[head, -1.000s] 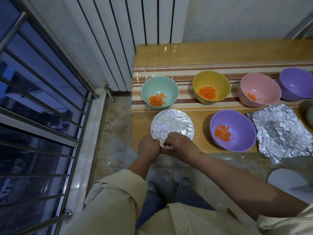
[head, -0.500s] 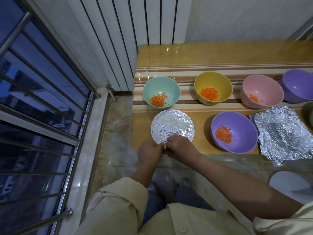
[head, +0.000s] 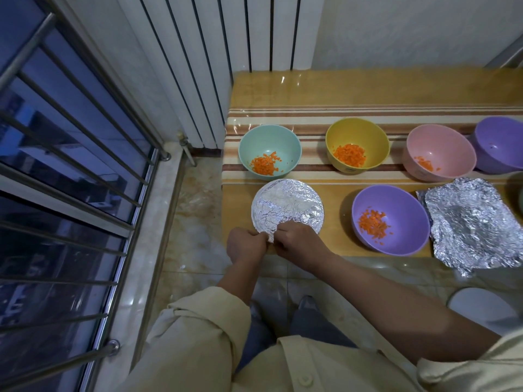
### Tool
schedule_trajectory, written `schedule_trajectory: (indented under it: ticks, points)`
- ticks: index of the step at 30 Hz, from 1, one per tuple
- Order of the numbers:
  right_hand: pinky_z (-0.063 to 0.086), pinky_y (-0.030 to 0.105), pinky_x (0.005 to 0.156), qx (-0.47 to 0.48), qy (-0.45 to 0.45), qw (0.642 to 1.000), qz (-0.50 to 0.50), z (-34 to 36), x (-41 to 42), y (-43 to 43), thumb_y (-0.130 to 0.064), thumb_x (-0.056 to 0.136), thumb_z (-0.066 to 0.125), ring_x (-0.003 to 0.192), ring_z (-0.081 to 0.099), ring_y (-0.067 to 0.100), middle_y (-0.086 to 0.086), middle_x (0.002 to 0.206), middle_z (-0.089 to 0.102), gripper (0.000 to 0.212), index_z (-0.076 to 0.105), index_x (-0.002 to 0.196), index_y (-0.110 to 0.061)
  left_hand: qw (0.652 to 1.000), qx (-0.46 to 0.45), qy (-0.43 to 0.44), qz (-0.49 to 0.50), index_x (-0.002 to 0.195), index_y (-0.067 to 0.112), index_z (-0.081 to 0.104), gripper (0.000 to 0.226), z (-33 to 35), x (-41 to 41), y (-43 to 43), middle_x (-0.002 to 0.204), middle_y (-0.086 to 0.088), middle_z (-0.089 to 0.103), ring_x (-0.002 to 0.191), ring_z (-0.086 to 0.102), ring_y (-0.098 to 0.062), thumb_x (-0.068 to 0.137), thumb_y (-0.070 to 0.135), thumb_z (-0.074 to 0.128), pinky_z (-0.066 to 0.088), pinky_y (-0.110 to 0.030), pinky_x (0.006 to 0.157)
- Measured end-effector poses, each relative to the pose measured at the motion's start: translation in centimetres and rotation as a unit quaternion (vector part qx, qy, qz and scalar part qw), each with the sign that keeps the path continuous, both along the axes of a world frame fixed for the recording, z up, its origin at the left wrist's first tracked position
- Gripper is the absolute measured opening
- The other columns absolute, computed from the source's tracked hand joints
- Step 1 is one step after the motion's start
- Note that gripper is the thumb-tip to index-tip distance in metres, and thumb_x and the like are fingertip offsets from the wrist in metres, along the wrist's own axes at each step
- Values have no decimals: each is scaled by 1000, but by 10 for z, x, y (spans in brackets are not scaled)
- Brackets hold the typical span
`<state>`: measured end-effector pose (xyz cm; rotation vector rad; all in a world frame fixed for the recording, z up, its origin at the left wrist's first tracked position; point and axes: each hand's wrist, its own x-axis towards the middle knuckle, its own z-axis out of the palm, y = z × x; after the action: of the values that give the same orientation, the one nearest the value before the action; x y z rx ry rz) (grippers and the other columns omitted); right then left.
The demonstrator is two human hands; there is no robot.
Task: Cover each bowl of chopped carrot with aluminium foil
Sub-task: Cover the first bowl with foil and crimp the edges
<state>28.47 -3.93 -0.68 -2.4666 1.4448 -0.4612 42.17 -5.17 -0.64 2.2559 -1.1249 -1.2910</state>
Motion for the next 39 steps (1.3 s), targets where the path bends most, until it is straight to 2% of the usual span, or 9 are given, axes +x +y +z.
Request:
schedule_trajectory:
  ticks: [6,9,13,19,22,25,31,35,39]
  points:
    - [36,28,43,6,-15,1000,5,1,-4,-2,1,59,71,51,53,28,7,57,52,17,55,57,-6,997,-44,-66,-4,114,12,70,45,10,2,-5,107,-5,74,104,69,-28,87,48,69,46,-30,87]
    - [35,27,44,5,-7,1000,15,0,-8,2,1,59,74,51,53,26,6,59,53,21,55,56,-8,992,-76,-93,-25,101,13,78,22,13,5,-10,97,-8,76,97,69,-27,88,29,69,40,-25,74]
    - [36,27,45,8,-10,1000,16,0,-8,1,0,60,76,53,53,25,6,61,54,23,55,57,-9,991,-62,-111,-43,94,13,79,18,15,6,-16,94,-9,76,95,68,-27,85,26,70,36,-24,70]
    - [34,26,45,9,-11,1000,10,-1,-9,2,1,59,75,53,53,25,5,60,53,22,55,56,-10,995,-67,-63,-48,137,8,58,61,11,8,-16,133,-11,64,121,61,-31,90,45,69,44,-37,103]
    - [35,26,45,6,-13,1000,15,-1,-10,1,1,60,74,54,53,24,5,60,54,21,56,56,-9,993,-95,-12,-68,117,7,73,34,7,10,-20,112,-13,74,100,70,-31,90,26,70,55,-46,93]
    - [32,25,46,8,-15,1000,15,-1,-12,1,1,61,72,54,53,24,5,61,54,20,56,57,-9,990,-102,-42,-93,96,6,79,17,10,8,-24,88,-16,76,85,72,-32,87,13,66,57,-41,78]
    - [33,25,47,11,-25,999,17,-1,-14,2,2,60,71,54,52,24,5,61,53,20,55,57,-9,987,-111,0,-113,131,4,62,45,16,0,-23,125,-17,68,114,63,-35,90,20,56,49,-36,92]
    - [29,22,49,12,-25,999,17,-1,-14,3,2,58,72,54,53,24,5,61,53,21,55,57,-9,984,-113,14,-137,97,7,74,45,10,2,-28,97,-20,73,84,62,-27,74,29,43,41,-32,68]
    - [30,24,48,9,-37,999,-11,-4,-11,2,1,60,73,54,53,23,4,60,53,21,54,57,-9,992,-74,-4,-106,132,2,59,44,13,2,-29,125,-12,66,113,61,-30,98,30,58,45,-34,88]
